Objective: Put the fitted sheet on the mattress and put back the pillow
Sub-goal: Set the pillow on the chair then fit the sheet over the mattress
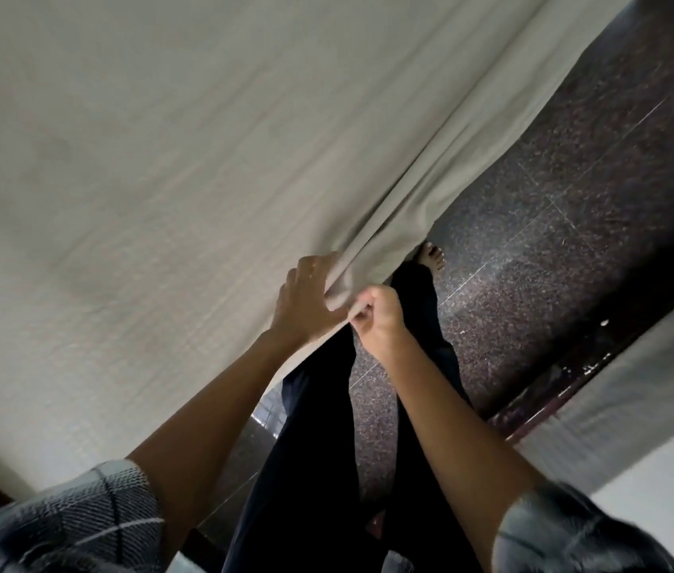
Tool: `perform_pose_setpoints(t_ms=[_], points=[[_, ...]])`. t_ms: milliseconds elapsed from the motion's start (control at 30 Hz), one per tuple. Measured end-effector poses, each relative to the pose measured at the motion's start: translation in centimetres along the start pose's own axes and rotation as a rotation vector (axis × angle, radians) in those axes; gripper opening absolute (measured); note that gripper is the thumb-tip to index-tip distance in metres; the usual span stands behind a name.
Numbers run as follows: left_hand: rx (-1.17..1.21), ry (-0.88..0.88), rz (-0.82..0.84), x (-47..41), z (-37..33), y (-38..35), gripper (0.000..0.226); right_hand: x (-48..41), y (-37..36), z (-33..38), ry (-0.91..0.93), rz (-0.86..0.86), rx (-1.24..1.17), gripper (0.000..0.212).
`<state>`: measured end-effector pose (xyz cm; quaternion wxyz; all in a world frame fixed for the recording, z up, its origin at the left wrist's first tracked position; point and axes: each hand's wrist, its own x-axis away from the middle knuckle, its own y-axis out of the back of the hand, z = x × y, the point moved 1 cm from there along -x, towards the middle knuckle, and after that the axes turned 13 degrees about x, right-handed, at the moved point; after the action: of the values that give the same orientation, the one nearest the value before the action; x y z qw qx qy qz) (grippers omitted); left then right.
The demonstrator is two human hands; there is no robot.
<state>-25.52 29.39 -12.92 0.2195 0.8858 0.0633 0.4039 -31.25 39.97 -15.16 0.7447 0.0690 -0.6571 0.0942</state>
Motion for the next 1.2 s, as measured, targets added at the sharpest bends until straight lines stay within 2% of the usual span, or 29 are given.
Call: perform_pose_setpoints(t_ms=[100,167,233,300,333,400,500,600,700,800,933,1000,1067,1133,1200], points=[[-0.010,0.026,0.154,-1.0,-2.7,-1.4,0.081,0.0,2.8,-0.3,-0.008,0.245,-0.321,0.033],[-0.080,0.045,0.275,-1.3,-3.8,-2.8,0.076,-0.5,4.0,-0.3,-0.036,0.368,-0.326,0.038],[-0.036,0.059,0.289,-1.8,-3.8,-3.4,0.064,-1.3,5.4,-0.9,-0.054,0.367,-0.248,0.041],[0.183,0.045,0.124,-2.6,-3.6,-3.1,0.047,-2.4,8.1,-1.9,-0.080,0.277,-0.222,0.032],[0.298,0.058,0.017,-3.1,-3.6,-2.9,0.034,-3.0,9.7,-2.6,-0.105,0.225,-0.253,0.033],[0.381,0.110,-0.151,-4.2,-4.1,-2.7,0.028,-4.0,12.9,-3.3,-0.145,0.094,-0.290,0.037],[0.255,0.029,-0.206,-6.0,-6.2,-2.7,0.034,-5.9,14.3,-2.9,-0.197,-0.117,-0.105,0.028],[-0.005,-0.121,-0.152,-9.0,-9.2,-3.2,0.038,-7.6,13.4,-1.3,-0.249,-0.325,0.107,0.042],[-0.237,-0.212,-0.092,-12.3,-13.7,-4.1,0.043,-8.6,12.9,3.7,-0.110,-0.379,0.205,0.058],[-0.295,-0.231,-0.046,-15.3,-18.1,-5.3,0.046,-8.8,13.1,11.8,0.094,-0.226,0.071,0.048],[-0.270,-0.198,-0.103,-18.1,-22.5,-6.4,0.052,-8.7,13.9,21.7,0.228,-0.074,0.006,0.041],[-0.246,-0.111,-0.132,-19.1,-23.7,-6.7,0.054,-8.8,13.4,25.2,0.269,-0.018,0.009,0.034],[-0.216,-0.033,-0.157,-20.0,-24.5,-6.7,0.050,-8.7,12.4,28.1,0.324,-0.058,0.045,0.024],[-0.210,-0.004,-0.168,-20.7,-24.9,-6.4,0.045,-9.4,11.6,29.9,0.390,-0.178,0.227,0.016],[-0.210,0.002,-0.171,-21.2,-25.2,-5.9,0.042,-9.5,11.5,30.7,0.433,-0.264,0.412,0.020]])
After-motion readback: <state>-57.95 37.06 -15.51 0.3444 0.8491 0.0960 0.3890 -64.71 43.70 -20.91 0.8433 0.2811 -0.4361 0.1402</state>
